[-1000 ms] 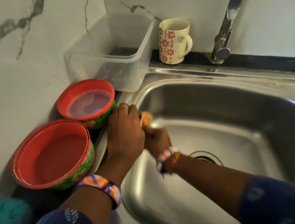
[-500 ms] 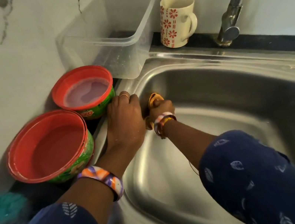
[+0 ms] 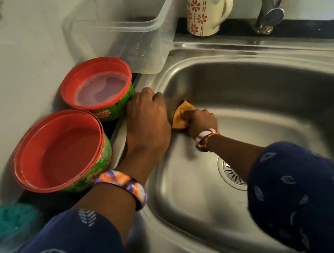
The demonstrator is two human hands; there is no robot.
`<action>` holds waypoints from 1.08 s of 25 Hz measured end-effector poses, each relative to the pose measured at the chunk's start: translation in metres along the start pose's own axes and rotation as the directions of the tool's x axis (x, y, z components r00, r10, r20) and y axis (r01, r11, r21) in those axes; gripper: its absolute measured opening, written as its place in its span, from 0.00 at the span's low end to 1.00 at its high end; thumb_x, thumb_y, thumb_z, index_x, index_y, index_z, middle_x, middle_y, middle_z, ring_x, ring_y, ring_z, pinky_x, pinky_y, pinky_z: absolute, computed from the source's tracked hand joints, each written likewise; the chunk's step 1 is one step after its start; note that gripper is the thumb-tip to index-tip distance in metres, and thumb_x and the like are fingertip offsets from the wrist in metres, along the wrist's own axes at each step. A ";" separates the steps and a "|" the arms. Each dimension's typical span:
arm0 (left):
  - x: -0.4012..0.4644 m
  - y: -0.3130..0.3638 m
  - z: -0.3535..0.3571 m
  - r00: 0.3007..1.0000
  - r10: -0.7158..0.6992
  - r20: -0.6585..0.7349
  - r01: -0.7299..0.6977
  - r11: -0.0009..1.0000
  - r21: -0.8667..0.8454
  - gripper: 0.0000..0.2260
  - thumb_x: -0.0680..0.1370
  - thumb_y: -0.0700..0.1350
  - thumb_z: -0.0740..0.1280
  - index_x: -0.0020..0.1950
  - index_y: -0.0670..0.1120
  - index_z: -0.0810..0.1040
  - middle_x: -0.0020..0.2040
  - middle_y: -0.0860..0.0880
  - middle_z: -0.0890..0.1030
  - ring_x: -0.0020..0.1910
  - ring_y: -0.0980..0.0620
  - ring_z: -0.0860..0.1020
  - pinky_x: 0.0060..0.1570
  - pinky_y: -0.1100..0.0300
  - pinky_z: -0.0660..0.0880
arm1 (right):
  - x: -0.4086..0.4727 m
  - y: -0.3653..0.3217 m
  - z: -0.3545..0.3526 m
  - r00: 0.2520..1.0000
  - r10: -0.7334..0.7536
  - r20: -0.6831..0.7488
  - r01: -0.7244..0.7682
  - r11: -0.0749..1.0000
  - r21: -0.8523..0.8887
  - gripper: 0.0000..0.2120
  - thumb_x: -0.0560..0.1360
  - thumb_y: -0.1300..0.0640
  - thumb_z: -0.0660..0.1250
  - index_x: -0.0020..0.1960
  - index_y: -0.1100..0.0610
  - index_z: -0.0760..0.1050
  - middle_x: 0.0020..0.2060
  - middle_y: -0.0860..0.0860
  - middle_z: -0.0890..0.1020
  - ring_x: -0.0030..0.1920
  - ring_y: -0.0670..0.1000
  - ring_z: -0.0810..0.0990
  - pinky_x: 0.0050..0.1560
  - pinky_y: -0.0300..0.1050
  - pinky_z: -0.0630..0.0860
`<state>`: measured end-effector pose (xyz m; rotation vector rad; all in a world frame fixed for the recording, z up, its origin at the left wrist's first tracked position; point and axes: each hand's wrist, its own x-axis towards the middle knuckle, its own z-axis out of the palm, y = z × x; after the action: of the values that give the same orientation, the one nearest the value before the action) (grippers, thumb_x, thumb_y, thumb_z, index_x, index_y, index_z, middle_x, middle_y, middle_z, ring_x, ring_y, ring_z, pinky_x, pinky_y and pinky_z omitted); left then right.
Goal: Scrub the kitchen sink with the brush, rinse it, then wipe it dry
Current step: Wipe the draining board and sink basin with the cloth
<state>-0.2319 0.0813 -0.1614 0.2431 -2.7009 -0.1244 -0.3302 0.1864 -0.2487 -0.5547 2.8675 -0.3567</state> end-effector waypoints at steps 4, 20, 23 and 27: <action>0.001 -0.001 -0.003 1.000 0.006 0.029 -0.005 1.000 -0.023 0.22 0.63 0.40 0.48 0.40 0.37 0.81 0.37 0.39 0.78 0.34 0.38 0.77 0.35 0.55 0.74 | -0.052 -0.029 0.033 0.939 0.109 0.325 -0.336 0.487 0.806 0.17 0.70 0.63 0.68 0.57 0.54 0.81 0.38 0.59 0.84 0.39 0.58 0.83 0.49 0.57 0.81; -0.125 0.047 -0.086 0.759 -0.646 -0.074 0.635 0.761 -0.129 0.15 0.73 0.37 0.65 0.58 0.44 0.81 0.57 0.41 0.80 0.55 0.40 0.78 0.55 0.53 0.74 | -0.160 0.059 -0.070 0.367 -0.701 0.612 0.054 0.672 0.738 0.17 0.70 0.72 0.68 0.50 0.52 0.81 0.25 0.41 0.80 0.25 0.37 0.76 0.27 0.30 0.74; -0.142 0.061 -0.085 0.765 -0.638 -0.090 0.637 0.770 -0.034 0.16 0.73 0.36 0.65 0.59 0.43 0.81 0.57 0.40 0.79 0.57 0.39 0.76 0.57 0.50 0.73 | -0.155 -0.002 -0.045 0.572 -0.682 0.455 0.013 0.562 0.827 0.17 0.73 0.72 0.64 0.59 0.60 0.78 0.23 0.42 0.77 0.19 0.37 0.72 0.22 0.28 0.71; -0.137 0.060 -0.086 0.742 -0.662 -0.105 0.669 0.742 0.042 0.16 0.73 0.37 0.64 0.59 0.43 0.80 0.59 0.39 0.78 0.58 0.38 0.74 0.56 0.50 0.71 | -0.144 0.016 -0.040 0.446 -0.686 0.575 0.075 0.669 0.740 0.11 0.75 0.67 0.65 0.54 0.55 0.77 0.25 0.43 0.78 0.21 0.37 0.74 0.23 0.30 0.72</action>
<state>-0.0824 0.1618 -0.1310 1.2137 -2.4036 -0.2117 -0.2145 0.2641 -0.1939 -0.9559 1.4824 -0.8200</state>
